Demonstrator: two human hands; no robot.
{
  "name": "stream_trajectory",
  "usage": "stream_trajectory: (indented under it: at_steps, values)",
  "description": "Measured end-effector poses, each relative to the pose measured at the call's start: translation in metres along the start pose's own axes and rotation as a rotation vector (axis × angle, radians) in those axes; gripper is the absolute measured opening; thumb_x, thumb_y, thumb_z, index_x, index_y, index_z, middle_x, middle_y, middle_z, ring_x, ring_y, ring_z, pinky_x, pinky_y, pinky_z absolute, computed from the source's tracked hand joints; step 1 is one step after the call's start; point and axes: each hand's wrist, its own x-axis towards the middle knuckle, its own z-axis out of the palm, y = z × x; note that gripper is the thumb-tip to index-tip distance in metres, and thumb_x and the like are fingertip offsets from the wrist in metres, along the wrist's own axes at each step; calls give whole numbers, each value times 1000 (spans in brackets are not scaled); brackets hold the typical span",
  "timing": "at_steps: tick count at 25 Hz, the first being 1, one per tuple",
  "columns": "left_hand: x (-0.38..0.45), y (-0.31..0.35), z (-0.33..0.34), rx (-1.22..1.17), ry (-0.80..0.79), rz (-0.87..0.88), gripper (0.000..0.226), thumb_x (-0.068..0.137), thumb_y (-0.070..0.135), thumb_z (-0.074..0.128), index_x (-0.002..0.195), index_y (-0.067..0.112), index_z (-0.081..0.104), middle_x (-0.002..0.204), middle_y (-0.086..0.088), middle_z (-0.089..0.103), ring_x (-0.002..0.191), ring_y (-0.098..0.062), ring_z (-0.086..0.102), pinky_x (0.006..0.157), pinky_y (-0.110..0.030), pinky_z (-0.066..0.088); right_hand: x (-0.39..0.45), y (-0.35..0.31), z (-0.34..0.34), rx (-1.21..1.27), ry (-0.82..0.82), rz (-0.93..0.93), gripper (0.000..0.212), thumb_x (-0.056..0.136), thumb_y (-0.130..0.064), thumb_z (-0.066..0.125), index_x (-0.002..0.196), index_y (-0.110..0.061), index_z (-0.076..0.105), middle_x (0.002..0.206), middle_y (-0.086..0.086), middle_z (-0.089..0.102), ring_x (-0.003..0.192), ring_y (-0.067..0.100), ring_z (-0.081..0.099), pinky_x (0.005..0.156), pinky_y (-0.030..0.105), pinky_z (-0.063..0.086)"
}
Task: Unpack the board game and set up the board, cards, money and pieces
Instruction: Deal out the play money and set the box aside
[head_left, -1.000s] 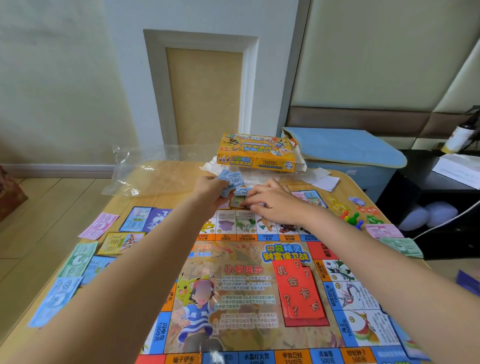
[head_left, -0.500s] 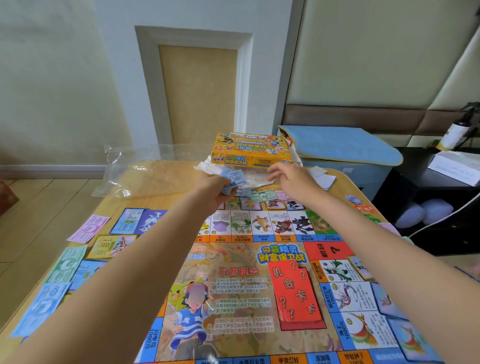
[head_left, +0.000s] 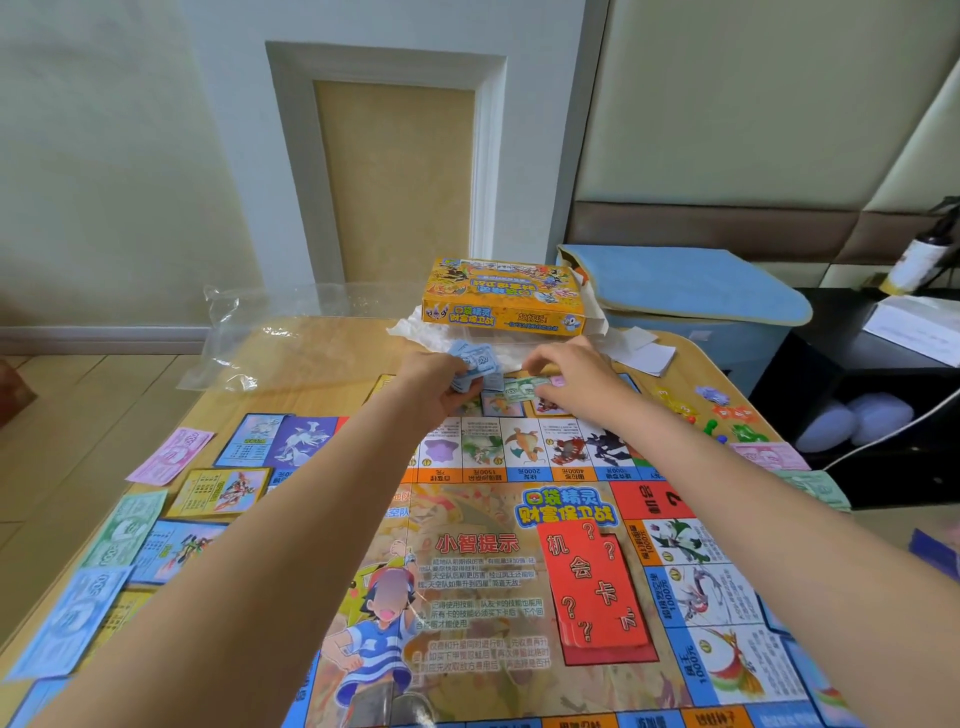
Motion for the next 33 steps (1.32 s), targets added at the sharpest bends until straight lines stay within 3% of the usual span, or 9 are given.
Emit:
stream_trajectory:
  at_steps: [5,9,13,16,19,23,27,32,33]
  values:
    - [3,-1,-1,-5,-4,-15,24,93,-9,43,116,-2,38,135,-25,42,119,-35,51,83,-39,49,10,9,6,100,97,31,24,85,1,56,95,-20,63,83,-10,55,104,20,49,88,39,44]
    - [2,-1,-2,3,0,-24,18,93,-8,44,108,-1,37,132,-24,44,95,-29,56,61,-30,53,25,12,0,165,98,80,27,86,5,50,91,-19,61,77,-10,52,91,18,56,86,39,50]
    - [4,-1,0,-39,-14,-16,19,92,-9,45,109,-2,39,116,-23,46,105,-31,55,73,-36,54,31,8,1,119,99,37,24,86,4,49,97,-12,63,88,-2,57,93,19,56,88,37,49]
    - [2,0,3,-70,-54,24,30,92,-9,46,121,-6,40,116,-24,47,78,-24,56,57,-27,56,24,10,-8,130,168,-14,23,90,1,47,100,-8,65,99,5,63,97,19,56,88,33,47]
    - [2,0,4,-95,-71,36,37,92,-9,46,128,-9,38,126,-26,46,73,-21,54,76,-33,54,6,17,-19,-3,75,-119,28,93,-2,46,101,-11,71,102,1,65,104,16,44,94,31,37]
    - [-4,-3,11,-85,-114,-9,39,93,-8,45,131,-8,35,96,-18,50,72,-20,54,51,-23,54,-18,19,-15,-53,-85,-181,38,94,-1,43,109,-23,70,95,-10,56,96,12,34,91,32,33]
    - [-4,-7,15,-26,-95,-35,37,94,-7,43,130,-7,36,106,-22,49,72,-22,52,43,-23,52,-22,19,-14,-29,-94,-189,42,92,4,42,106,-23,72,96,-10,55,94,13,34,91,31,34]
    - [-1,-12,13,-1,-79,-65,45,95,-6,42,138,-4,30,116,-22,45,108,-31,57,76,-29,52,-13,30,-27,124,107,-30,43,92,6,35,107,-14,70,107,0,63,110,17,46,97,30,35]
    - [-2,-11,13,-1,-78,-65,45,95,-5,43,138,-4,30,111,-21,46,102,-30,58,72,-28,54,-10,36,-28,103,107,23,44,92,6,34,107,-16,69,112,3,62,114,20,47,101,34,36]
